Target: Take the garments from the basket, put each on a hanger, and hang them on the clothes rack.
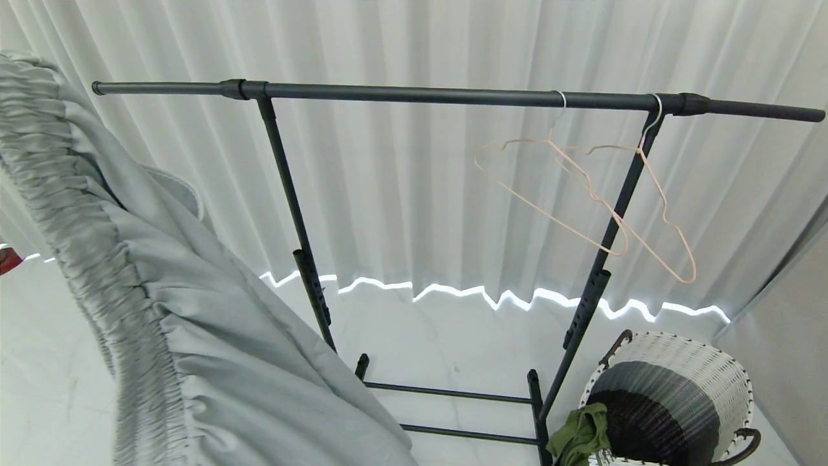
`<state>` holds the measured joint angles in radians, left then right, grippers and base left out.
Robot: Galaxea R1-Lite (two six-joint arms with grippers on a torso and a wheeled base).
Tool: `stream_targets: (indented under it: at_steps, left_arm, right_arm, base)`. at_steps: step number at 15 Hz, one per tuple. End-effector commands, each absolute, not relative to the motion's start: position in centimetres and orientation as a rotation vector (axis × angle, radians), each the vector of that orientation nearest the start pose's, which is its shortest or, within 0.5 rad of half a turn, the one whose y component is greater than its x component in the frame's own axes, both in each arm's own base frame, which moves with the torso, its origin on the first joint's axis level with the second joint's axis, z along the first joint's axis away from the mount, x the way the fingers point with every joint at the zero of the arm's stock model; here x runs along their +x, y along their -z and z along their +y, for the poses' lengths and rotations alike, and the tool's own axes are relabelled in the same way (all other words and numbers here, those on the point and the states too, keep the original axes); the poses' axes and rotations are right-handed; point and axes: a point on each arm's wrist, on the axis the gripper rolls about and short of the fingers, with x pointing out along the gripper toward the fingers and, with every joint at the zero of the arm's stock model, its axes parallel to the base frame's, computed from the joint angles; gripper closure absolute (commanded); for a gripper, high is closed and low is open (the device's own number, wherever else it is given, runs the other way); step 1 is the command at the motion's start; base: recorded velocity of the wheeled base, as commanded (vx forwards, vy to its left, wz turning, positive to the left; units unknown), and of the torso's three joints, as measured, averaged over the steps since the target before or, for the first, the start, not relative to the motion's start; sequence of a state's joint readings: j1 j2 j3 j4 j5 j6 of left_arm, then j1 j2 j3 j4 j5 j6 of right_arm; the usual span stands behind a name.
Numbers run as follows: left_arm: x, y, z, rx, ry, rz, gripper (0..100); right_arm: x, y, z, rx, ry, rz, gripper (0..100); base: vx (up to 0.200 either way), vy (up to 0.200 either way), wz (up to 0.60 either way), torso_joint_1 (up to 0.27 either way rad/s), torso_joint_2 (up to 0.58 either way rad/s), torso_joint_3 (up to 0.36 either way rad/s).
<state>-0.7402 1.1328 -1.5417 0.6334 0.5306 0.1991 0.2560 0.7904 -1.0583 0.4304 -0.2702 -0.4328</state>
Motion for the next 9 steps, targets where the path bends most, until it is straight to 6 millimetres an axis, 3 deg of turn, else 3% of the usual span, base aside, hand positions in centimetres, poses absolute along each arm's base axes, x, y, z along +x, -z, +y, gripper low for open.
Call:
stream_targets:
  at_steps: [1, 3, 9]
  left_arm:
    - [8.21, -38.8, -5.97, 0.333, 0.227, 0.162, 100]
    - [8.23, -38.77, -5.97, 0.334, 0.226, 0.163, 100]
    - [8.81, -38.52, -6.51, 0.347, 0.229, 0.18, 100]
  right_arm:
    - [3.9, -31.32, 0.39, -0.477, -0.019, 0.167, 0]
    - [4.0, -31.05, 0.42, -0.473, -0.021, 0.177, 0]
    - [4.37, -30.55, 0.26, -0.473, 0.027, 0.216, 0]
  base:
    - [0.0, 0.0, 0.0, 0.0, 0.0, 0.0]
    - [0.0, 0.0, 0.0, 0.0, 0.0, 0.0]
    - [0.2, 0.0, 0.0, 0.001, 0.0, 0.005]
